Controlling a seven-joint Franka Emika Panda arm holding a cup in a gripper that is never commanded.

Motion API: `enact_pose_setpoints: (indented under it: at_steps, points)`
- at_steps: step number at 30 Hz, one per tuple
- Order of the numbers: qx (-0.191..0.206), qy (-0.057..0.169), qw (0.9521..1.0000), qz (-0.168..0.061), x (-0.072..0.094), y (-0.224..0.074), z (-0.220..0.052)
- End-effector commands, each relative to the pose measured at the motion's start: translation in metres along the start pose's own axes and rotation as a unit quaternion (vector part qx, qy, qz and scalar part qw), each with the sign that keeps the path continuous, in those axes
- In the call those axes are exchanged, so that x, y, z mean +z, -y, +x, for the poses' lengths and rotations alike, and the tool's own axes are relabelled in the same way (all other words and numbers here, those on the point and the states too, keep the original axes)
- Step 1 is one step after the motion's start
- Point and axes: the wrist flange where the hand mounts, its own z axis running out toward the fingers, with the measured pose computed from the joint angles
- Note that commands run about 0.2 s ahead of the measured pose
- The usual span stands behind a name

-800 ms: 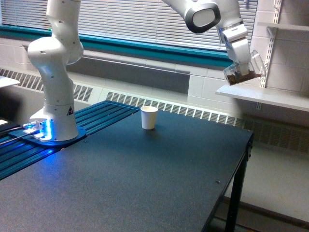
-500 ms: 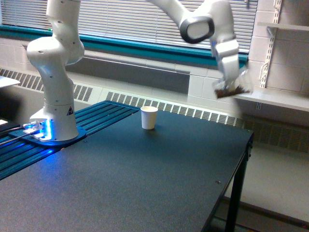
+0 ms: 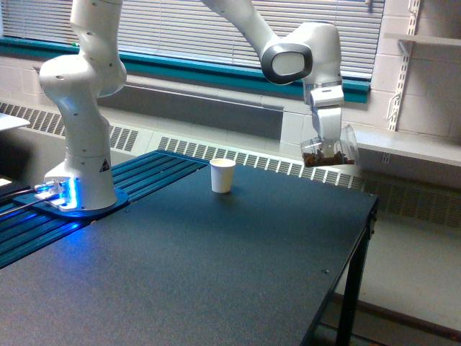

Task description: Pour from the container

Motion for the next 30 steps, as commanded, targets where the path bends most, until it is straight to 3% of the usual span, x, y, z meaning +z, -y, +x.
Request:
enact_pose_setpoints:
  at_steps: [1,17,30]
  points:
    - [-0.005,-0.013,0.9999,-0.005,-0.010,0.008,-0.020]
    - [-0.033,-0.027,0.9988,-0.024,-0.018,0.027,-0.095]
    - [-0.034,-0.035,0.9981,-0.039,-0.028,0.029,-0.146]
